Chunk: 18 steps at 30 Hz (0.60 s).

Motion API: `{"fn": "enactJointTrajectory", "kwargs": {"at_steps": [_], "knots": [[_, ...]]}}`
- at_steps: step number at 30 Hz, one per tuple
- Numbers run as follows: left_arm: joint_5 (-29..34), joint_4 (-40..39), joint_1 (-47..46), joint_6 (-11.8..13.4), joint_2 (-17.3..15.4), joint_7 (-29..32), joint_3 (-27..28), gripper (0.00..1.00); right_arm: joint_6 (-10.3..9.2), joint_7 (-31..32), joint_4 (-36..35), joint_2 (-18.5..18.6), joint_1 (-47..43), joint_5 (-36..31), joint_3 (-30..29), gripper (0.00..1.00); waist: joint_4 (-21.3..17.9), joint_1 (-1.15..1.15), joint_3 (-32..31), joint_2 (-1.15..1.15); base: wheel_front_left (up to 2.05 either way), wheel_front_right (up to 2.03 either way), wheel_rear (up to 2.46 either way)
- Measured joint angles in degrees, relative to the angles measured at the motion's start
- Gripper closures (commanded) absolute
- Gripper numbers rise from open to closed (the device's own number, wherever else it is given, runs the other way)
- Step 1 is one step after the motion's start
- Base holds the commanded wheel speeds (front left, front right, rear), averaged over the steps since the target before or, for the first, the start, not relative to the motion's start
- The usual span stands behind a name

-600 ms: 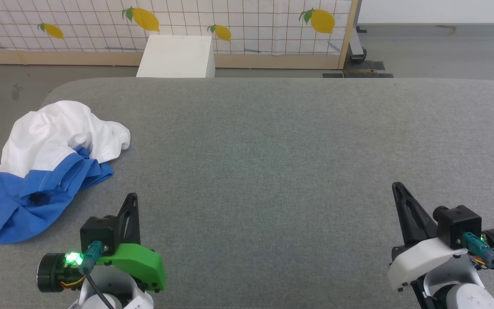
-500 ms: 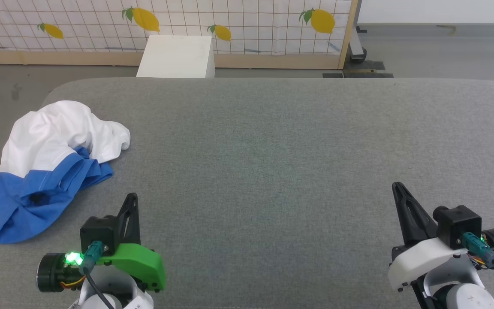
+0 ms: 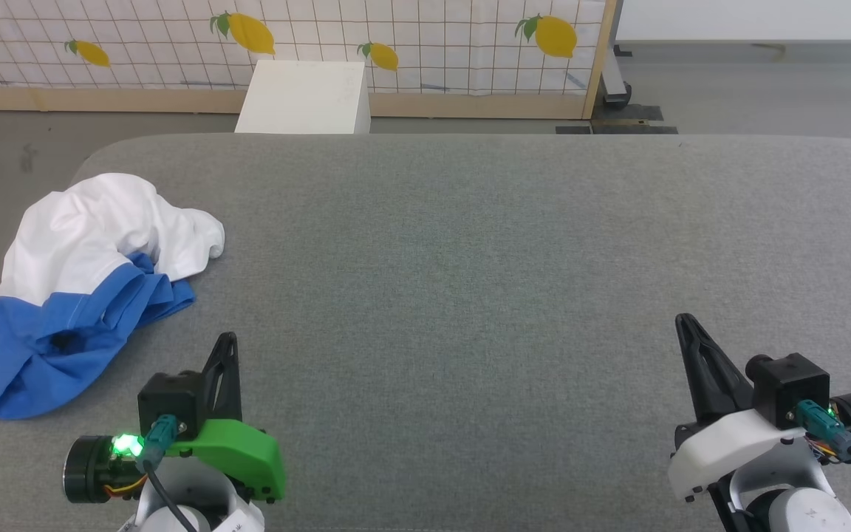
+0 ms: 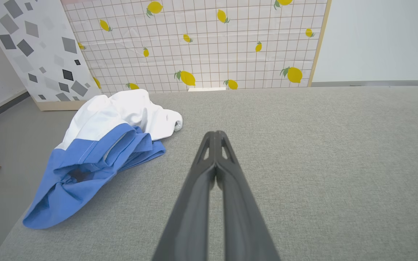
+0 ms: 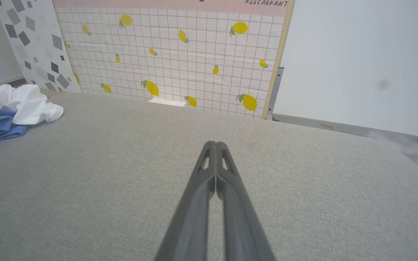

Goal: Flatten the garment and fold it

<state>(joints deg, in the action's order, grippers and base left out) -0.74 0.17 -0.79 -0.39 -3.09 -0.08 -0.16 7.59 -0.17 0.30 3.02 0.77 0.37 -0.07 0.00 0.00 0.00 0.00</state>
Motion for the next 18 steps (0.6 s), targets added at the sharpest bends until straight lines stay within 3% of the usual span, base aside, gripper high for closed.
{"fn": "enactJointTrajectory", "kwargs": {"at_steps": [5, 6, 18], "knots": [[0.0, 0.0, 0.0, 0.0, 0.0, 0.0, 0.0, 1.00, 0.00, 0.0, 0.0, 0.0, 0.0, 0.0, 0.0, 1.00, 0.0, 0.00, 0.0, 0.00, 0.00, 0.00, 0.00], [-0.1, 0.0, 0.0, 0.0, 0.0, 0.0, 0.0, 0.00, 0.00, 0.0, 0.0, 0.0, 0.0, 0.0, 0.0, 0.01, 0.0, 0.00, 0.0, 0.00, 0.00, 0.00, 0.00], [-0.5, 0.7, 0.0, 0.0, 0.0, -0.6, -0.9, 0.00, 0.00, -0.3, 0.1, 0.0, 0.0, 0.1, -0.1, 0.00, 0.1, 0.00, 0.0, 0.00, 0.00, 0.00, 0.00]]}}
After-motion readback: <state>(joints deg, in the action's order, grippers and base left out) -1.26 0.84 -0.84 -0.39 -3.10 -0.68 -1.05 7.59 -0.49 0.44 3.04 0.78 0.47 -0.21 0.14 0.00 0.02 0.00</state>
